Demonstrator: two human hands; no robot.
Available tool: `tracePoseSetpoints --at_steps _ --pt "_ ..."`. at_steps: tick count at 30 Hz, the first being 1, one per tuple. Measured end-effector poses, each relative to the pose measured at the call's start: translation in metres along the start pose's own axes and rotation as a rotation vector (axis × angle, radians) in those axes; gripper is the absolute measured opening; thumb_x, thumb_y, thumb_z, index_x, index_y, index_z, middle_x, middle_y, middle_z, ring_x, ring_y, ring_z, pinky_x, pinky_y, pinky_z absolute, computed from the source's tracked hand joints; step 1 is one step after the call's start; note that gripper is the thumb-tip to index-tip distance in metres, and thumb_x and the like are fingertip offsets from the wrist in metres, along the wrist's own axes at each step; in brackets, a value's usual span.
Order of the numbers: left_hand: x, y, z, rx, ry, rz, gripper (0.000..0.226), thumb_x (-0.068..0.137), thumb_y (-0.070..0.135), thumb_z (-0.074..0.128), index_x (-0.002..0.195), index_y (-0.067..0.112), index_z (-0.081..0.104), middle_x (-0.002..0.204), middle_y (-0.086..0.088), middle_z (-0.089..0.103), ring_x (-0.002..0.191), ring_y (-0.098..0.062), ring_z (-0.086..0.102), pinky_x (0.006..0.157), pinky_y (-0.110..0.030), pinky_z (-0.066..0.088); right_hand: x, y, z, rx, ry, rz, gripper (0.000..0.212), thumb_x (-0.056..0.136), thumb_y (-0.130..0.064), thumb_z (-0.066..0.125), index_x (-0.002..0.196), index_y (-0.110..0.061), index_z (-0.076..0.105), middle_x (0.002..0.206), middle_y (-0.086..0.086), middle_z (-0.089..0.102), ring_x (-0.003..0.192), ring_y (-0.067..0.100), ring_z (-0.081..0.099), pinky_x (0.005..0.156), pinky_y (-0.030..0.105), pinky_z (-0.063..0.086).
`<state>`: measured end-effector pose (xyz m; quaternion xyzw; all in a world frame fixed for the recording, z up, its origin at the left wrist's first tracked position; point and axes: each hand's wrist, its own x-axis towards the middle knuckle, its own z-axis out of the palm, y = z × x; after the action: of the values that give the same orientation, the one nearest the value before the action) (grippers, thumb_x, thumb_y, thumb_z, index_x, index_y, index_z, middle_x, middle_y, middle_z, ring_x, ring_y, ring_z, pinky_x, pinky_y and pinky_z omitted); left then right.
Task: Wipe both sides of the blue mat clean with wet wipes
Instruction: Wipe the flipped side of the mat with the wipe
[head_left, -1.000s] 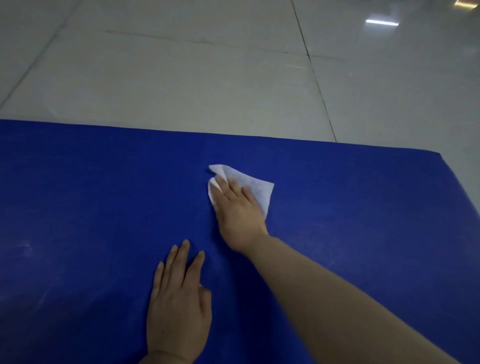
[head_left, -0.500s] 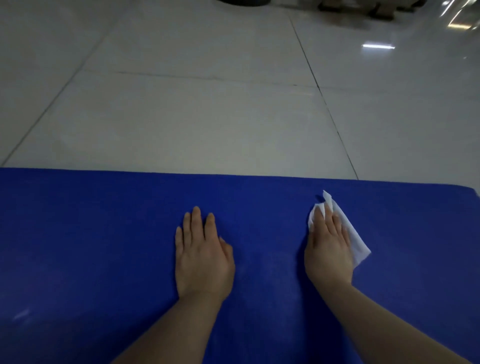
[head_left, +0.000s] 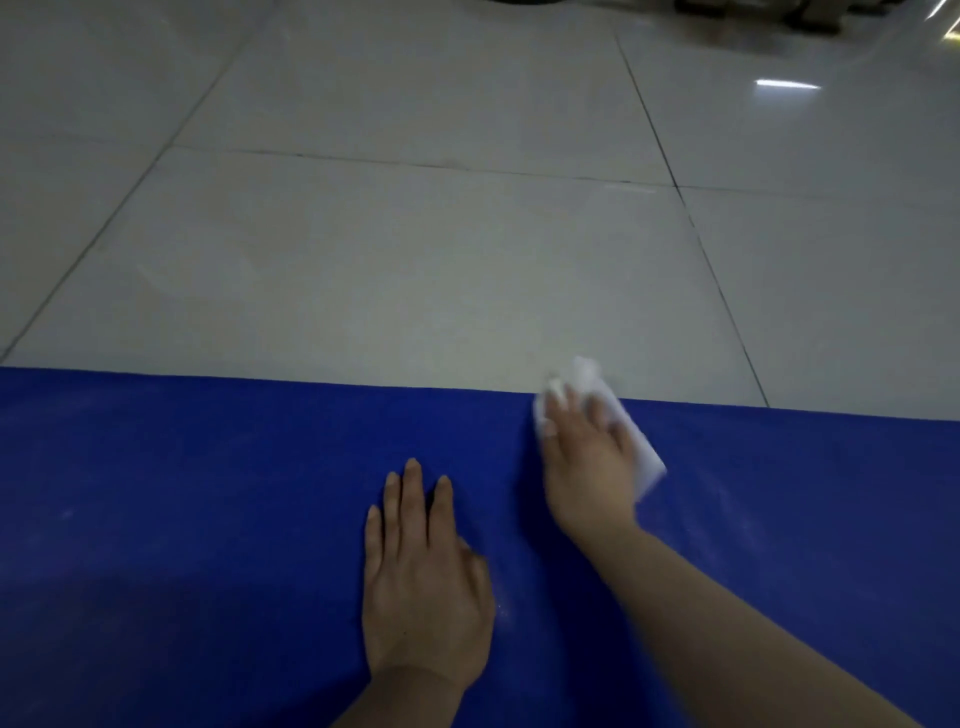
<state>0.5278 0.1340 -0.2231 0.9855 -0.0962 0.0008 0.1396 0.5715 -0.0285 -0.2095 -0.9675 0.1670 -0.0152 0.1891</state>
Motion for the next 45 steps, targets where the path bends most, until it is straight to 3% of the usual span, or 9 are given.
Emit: tracePoseSetpoints --at_steps 6,10,13,17,22,30,35,41,45 --pt "0.004 -0.009 0.008 0.094 -0.084 0.046 0.069 0.077 0.037 0.059 0.139 0.012 0.044 0.144 -0.012 0.047 0.135 -0.027 0.039 0.111 -0.041 0.017 0.045 -0.121 0.034 0.072 -0.378 -0.581 0.046 0.105 -0.034 0.018 0.149 -0.026 0.027 0.158 -0.011 0.019 0.144 0.012 0.014 0.116 0.037 0.004" --pt "0.004 -0.005 0.005 0.053 -0.041 0.007 0.061 0.080 0.031 0.034 0.133 0.009 0.055 0.145 -0.015 0.046 0.135 -0.028 0.035 0.111 -0.039 0.014 0.041 -0.068 0.020 -0.094 -0.252 -0.746 0.050 0.100 -0.019 0.043 0.148 -0.016 0.031 0.156 0.001 0.027 0.136 0.019 0.036 0.111 0.037 0.029" --pt "0.004 -0.006 0.006 0.030 0.031 0.021 0.062 0.081 0.029 0.029 0.131 0.006 0.057 0.146 -0.017 0.044 0.136 -0.029 0.031 0.111 -0.038 0.011 0.029 0.016 -0.006 -0.175 -0.064 -0.497 0.046 0.096 -0.017 0.038 0.141 -0.008 0.042 0.145 0.005 0.046 0.120 0.022 0.054 0.098 0.033 0.043" --pt "0.004 -0.008 0.010 0.026 0.076 0.044 0.060 0.085 0.028 0.028 0.134 0.004 0.053 0.148 -0.018 0.040 0.136 -0.030 0.030 0.114 -0.037 0.008 0.006 0.066 -0.023 -0.260 -0.018 0.041 0.057 0.098 -0.024 0.024 0.152 -0.011 0.011 0.158 0.004 0.018 0.144 0.022 0.020 0.117 0.035 0.019" --pt "0.006 -0.005 0.007 0.024 0.064 0.043 0.060 0.084 0.028 0.027 0.133 0.003 0.053 0.147 -0.018 0.041 0.135 -0.031 0.030 0.114 -0.035 0.005 -0.019 0.047 -0.003 -0.173 -0.013 -0.267 0.050 0.091 -0.020 0.034 0.139 -0.010 0.044 0.142 0.008 0.049 0.127 0.028 0.051 0.102 0.045 0.042" --pt "0.005 -0.007 0.012 0.067 0.089 0.067 0.059 0.086 0.027 0.027 0.135 0.003 0.050 0.148 -0.019 0.039 0.135 -0.034 0.034 0.111 -0.042 0.016 -0.016 0.133 -0.041 -0.251 0.069 0.185 0.064 0.093 -0.037 -0.003 0.153 -0.016 0.002 0.160 0.000 0.000 0.143 0.006 -0.009 0.116 0.025 -0.011" --pt "0.003 0.007 0.015 0.023 0.167 0.121 0.058 0.082 0.018 0.027 0.127 -0.004 0.056 0.142 -0.025 0.042 0.131 -0.037 0.033 0.116 -0.036 0.005 -0.016 0.136 -0.039 -0.229 0.075 0.193 0.077 0.080 -0.040 -0.017 0.152 -0.017 -0.002 0.160 -0.002 -0.003 0.146 0.013 -0.006 0.117 0.027 -0.011" --pt "0.006 0.118 0.033 -0.010 0.090 0.171 0.046 0.083 0.020 0.059 0.125 0.003 0.061 0.140 -0.019 0.049 0.129 -0.034 0.047 0.111 -0.045 0.033 -0.017 0.134 -0.039 -0.181 0.066 0.214 0.072 0.082 -0.041 -0.017 0.150 -0.020 -0.007 0.160 -0.005 -0.004 0.145 0.009 -0.010 0.115 0.026 -0.015" --pt "0.012 0.129 0.044 -0.006 0.049 0.128 0.058 0.087 0.028 0.029 0.129 0.002 0.058 0.143 -0.019 0.045 0.133 -0.029 0.033 0.109 -0.045 0.020 -0.017 0.137 -0.039 -0.152 0.074 0.207 0.064 0.082 -0.041 -0.016 0.142 -0.020 -0.016 0.159 -0.006 -0.006 0.145 0.010 -0.010 0.116 0.027 -0.013"
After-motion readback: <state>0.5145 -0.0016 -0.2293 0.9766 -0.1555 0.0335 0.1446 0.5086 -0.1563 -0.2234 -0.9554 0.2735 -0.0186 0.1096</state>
